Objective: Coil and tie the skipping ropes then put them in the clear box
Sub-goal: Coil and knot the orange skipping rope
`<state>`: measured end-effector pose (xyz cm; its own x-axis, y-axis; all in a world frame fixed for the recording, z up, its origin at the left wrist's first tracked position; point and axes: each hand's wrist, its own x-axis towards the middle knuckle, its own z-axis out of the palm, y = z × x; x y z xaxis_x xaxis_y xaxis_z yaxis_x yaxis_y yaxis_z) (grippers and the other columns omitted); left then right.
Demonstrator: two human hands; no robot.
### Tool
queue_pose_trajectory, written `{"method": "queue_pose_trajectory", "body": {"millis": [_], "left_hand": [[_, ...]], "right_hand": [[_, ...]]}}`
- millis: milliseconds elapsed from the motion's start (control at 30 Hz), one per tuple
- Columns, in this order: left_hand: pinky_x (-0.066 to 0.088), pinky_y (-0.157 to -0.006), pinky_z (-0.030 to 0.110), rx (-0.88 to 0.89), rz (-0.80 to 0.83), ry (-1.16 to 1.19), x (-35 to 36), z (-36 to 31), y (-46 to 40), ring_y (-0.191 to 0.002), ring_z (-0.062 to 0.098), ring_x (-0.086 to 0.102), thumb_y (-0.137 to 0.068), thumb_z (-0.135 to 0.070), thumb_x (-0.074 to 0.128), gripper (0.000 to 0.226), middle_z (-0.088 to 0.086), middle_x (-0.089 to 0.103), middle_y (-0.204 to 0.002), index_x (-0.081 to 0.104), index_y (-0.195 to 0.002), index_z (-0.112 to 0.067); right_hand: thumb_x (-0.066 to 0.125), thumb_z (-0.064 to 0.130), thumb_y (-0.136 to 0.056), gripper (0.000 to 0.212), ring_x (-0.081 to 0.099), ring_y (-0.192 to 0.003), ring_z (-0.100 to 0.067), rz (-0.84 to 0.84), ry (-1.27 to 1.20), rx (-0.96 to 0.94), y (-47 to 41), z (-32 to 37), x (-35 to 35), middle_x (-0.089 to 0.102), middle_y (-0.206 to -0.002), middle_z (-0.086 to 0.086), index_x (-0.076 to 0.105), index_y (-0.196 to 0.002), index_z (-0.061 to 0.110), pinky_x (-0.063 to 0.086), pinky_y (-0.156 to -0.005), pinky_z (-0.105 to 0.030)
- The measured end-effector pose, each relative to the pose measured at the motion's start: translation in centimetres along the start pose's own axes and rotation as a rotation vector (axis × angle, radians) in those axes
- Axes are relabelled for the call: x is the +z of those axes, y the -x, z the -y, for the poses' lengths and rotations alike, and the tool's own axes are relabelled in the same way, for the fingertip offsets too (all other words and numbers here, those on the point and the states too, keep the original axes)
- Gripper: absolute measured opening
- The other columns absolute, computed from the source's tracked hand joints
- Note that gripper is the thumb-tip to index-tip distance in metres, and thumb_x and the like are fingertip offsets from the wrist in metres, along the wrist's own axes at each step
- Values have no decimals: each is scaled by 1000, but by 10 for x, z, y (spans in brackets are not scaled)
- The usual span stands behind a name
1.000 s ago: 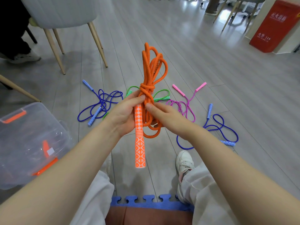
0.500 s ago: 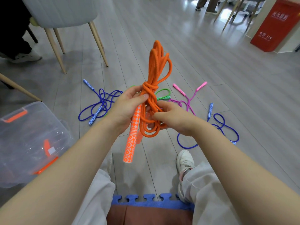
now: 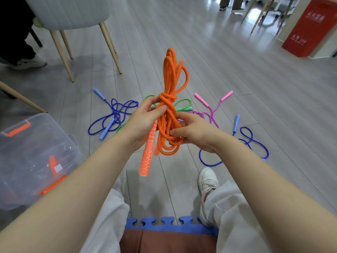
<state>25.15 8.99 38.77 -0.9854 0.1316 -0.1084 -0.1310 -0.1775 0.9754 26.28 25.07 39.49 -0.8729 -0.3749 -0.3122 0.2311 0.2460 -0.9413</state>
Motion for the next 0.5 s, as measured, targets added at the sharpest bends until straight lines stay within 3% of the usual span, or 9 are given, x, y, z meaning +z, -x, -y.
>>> {"method": "queue_pose_trajectory", "body": {"millis": [167, 333, 433, 500], "left_hand": [[57, -73, 37, -80, 84, -68, 1, -2, 3, -82, 21, 69, -98, -20, 53, 32, 5, 71, -96, 52, -131, -19], [59, -75, 33, -58, 190, -170, 1, 3, 6, -96, 26, 71, -84, 6, 67, 67, 12, 71, -110, 41, -139, -22], [58, -69, 28, -28, 204, -211, 3, 0, 7, -82, 16, 71, -85, 10, 62, 62, 7, 70, -98, 46, -130, -30], [59, -70, 30, 4, 203, -309, 1, 1, 7, -84, 18, 70, -83, 12, 60, 63, 10, 69, -102, 50, -127, -33]], "right_hand": [[71, 2, -82, 37, 69, -77, -21, -116, 107, -2, -4, -3, -3, 70, -92, -17, 61, -115, 16, 58, -80, -37], [73, 6, -77, 33, 72, -86, -26, -188, 208, -13, -4, -6, -6, 73, -96, -14, 63, -101, 25, 60, -81, -41], [73, 10, -78, 31, 71, -87, -24, -186, 324, -41, -4, -6, -8, 72, -95, -11, 61, -104, 23, 59, -80, -37], [71, 14, -81, 26, 70, -81, -20, -193, 456, -76, -4, -5, -8, 70, -90, -8, 61, -104, 21, 58, -75, -33]]}}
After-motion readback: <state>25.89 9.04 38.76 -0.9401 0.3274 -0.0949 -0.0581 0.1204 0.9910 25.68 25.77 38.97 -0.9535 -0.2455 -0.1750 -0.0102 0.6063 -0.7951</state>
